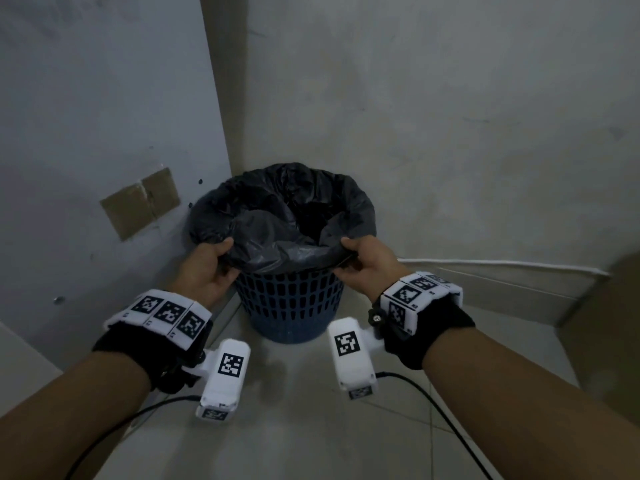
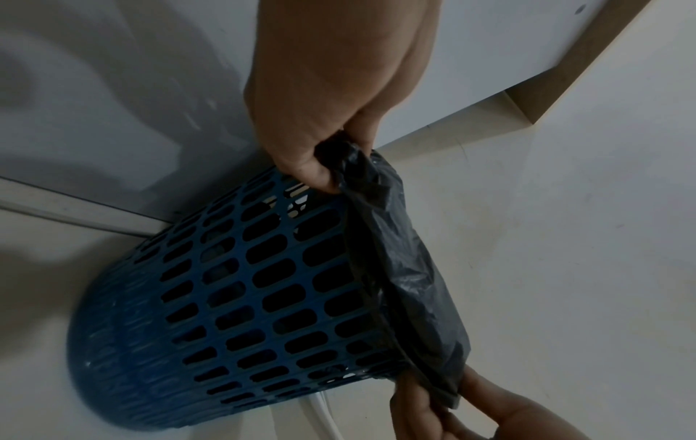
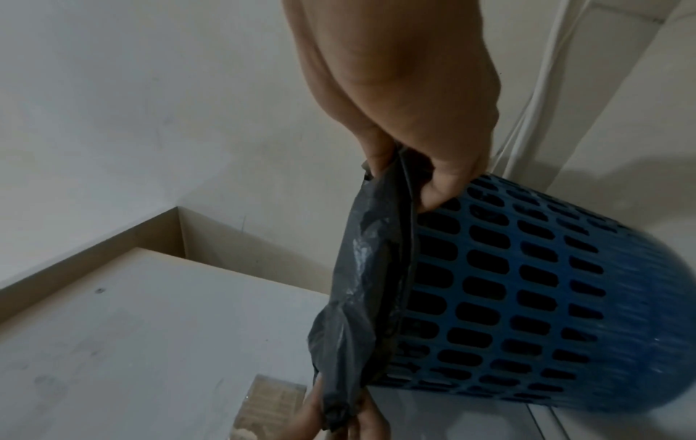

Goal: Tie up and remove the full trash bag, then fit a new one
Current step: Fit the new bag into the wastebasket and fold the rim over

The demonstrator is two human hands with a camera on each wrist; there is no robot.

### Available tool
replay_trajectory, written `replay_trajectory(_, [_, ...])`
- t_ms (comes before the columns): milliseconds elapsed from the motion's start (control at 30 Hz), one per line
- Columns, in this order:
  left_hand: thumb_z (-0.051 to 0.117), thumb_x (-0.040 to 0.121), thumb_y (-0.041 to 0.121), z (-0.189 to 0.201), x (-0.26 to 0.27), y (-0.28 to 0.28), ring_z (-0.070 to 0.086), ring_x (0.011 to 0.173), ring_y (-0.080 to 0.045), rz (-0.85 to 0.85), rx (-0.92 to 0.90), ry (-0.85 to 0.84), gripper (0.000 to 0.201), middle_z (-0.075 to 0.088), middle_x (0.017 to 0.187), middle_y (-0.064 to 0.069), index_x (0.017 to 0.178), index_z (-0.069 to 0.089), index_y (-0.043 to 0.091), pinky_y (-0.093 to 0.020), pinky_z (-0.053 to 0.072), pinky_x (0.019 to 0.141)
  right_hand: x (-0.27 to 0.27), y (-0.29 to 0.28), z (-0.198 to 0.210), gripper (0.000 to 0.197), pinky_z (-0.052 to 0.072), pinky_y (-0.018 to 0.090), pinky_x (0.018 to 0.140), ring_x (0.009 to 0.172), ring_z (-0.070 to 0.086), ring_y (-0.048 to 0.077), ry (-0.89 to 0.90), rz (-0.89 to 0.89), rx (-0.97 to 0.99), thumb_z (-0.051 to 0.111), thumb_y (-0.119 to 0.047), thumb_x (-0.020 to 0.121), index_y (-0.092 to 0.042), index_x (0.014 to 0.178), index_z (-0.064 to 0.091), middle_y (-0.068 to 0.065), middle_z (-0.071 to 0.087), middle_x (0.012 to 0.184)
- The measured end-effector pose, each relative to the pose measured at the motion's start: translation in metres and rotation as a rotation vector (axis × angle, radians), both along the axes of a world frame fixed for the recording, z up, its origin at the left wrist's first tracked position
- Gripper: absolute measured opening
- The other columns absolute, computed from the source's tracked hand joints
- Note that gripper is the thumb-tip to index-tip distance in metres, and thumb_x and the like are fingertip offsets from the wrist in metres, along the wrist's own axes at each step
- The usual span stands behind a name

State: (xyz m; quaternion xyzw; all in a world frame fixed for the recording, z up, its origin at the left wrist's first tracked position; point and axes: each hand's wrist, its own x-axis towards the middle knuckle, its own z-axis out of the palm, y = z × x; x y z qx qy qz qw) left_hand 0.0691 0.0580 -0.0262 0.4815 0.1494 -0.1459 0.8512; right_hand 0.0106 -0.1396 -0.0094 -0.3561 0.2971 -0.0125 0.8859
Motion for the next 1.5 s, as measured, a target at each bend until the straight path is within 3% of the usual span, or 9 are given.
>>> replay_trajectory(133, [0.045, 0.1, 0.01, 0.0, 0.001, 0.003, 0.057, 0.111, -0.023, -0.016, 0.003, 0.004, 0.037, 0.057, 0.131, -0.009, 0.137, 0.047, 0.006, -0.033, 0.047, 0.089, 0.002, 0.0, -0.003, 0.032, 0.048, 0.044, 0.094, 0.121, 0.054, 0.036, -0.038, 0.005, 0.0, 0.045, 0.003, 0.097, 0.003, 0.128, 0.051, 0.02, 0.059, 0.125])
replay_trajectory(333, [0.051, 0.097, 0.013, -0.003, 0.005, 0.006, 0.06, 0.086, -0.017, -0.015, 0.052, 0.035, 0.033, 0.064, 0.1, -0.004, 0.13, 0.054, 0.008, -0.033, 0.051, 0.081, -0.001, -0.001, -0.004, 0.015, 0.051, 0.038, 0.081, 0.101, 0.061, 0.03, -0.018, 0.037, -0.016, 0.048, 0.001, 0.096, -0.001, 0.109, 0.055, 0.014, 0.062, 0.095])
replay_trajectory(533, [0.043, 0.1, 0.008, -0.002, 0.006, 0.005, 0.059, 0.095, -0.022, -0.021, 0.008, 0.01, 0.036, 0.059, 0.124, -0.012, 0.135, 0.048, 0.003, -0.037, 0.047, 0.09, -0.009, -0.007, -0.011, 0.026, 0.047, 0.038, 0.086, 0.09, 0.057, 0.029, -0.087, -0.066, 0.112, 0.037, -0.018, 0.101, -0.002, 0.101, 0.057, 0.015, 0.06, 0.098])
replay_trajectory(667, [0.041, 0.1, 0.006, -0.001, 0.006, 0.006, 0.058, 0.104, -0.024, -0.032, -0.004, -0.008, 0.036, 0.053, 0.135, -0.013, 0.135, 0.047, 0.002, -0.037, 0.046, 0.093, 0.0, -0.007, -0.022, 0.024, 0.049, 0.034, 0.076, 0.085, 0.058, 0.026, -0.107, -0.094, 0.084, 0.034, -0.015, 0.104, -0.005, 0.112, 0.054, 0.012, 0.06, 0.097])
replay_trajectory(900, [0.044, 0.099, 0.005, 0.001, 0.007, 0.006, 0.058, 0.106, -0.025, -0.041, 0.031, -0.007, 0.035, 0.053, 0.136, -0.012, 0.134, 0.049, 0.003, -0.038, 0.046, 0.091, 0.019, -0.015, -0.041, 0.028, 0.031, 0.013, 0.03, 0.035, 0.037, 0.008, 0.122, -0.178, -0.159, 0.055, -0.015, 0.096, -0.013, 0.069, 0.05, 0.0, 0.043, 0.055])
replay_trajectory(967, [0.043, 0.1, 0.005, 0.001, 0.006, 0.006, 0.052, 0.122, -0.028, -0.042, 0.051, -0.008, 0.035, 0.052, 0.136, -0.012, 0.135, 0.048, 0.003, -0.038, 0.046, 0.092, 0.02, -0.016, -0.037, 0.023, 0.043, 0.015, 0.034, 0.043, 0.05, 0.01, 0.074, -0.199, -0.134, 0.049, -0.009, 0.099, -0.007, 0.076, 0.051, 0.007, 0.05, 0.066])
replay_trajectory(1100, [0.044, 0.099, 0.005, 0.001, 0.008, 0.008, 0.052, 0.12, -0.026, -0.032, 0.077, -0.008, 0.035, 0.053, 0.135, -0.011, 0.134, 0.048, 0.003, -0.038, 0.047, 0.091, 0.012, -0.009, -0.017, 0.027, 0.046, 0.029, 0.084, 0.086, 0.06, 0.02, -0.005, -0.094, -0.114, 0.044, -0.028, 0.101, -0.007, 0.117, 0.053, 0.007, 0.059, 0.096])
replay_trajectory(1300, [0.046, 0.099, 0.009, 0.005, 0.007, 0.012, 0.058, 0.092, -0.02, -0.063, 0.095, 0.006, 0.021, 0.055, 0.133, -0.011, 0.117, 0.057, 0.006, -0.034, 0.048, 0.087, 0.014, -0.007, 0.0, 0.01, 0.048, 0.037, 0.084, 0.118, 0.058, 0.029, 0.06, -0.042, -0.068, 0.046, -0.004, 0.099, -0.004, 0.096, 0.056, 0.012, 0.06, 0.109])
replay_trajectory(1500, [0.051, 0.09, 0.055, 0.018, -0.015, 0.015, 0.058, 0.089, -0.018, -0.076, 0.119, 0.028, 0.041, 0.063, 0.095, -0.003, 0.089, 0.067, 0.018, -0.033, 0.051, 0.089, 0.018, 0.0, -0.012, 0.022, 0.049, 0.04, 0.076, 0.075, 0.061, 0.026, 0.039, -0.097, -0.128, 0.046, 0.003, 0.096, -0.008, 0.113, 0.052, 0.01, 0.059, 0.081])
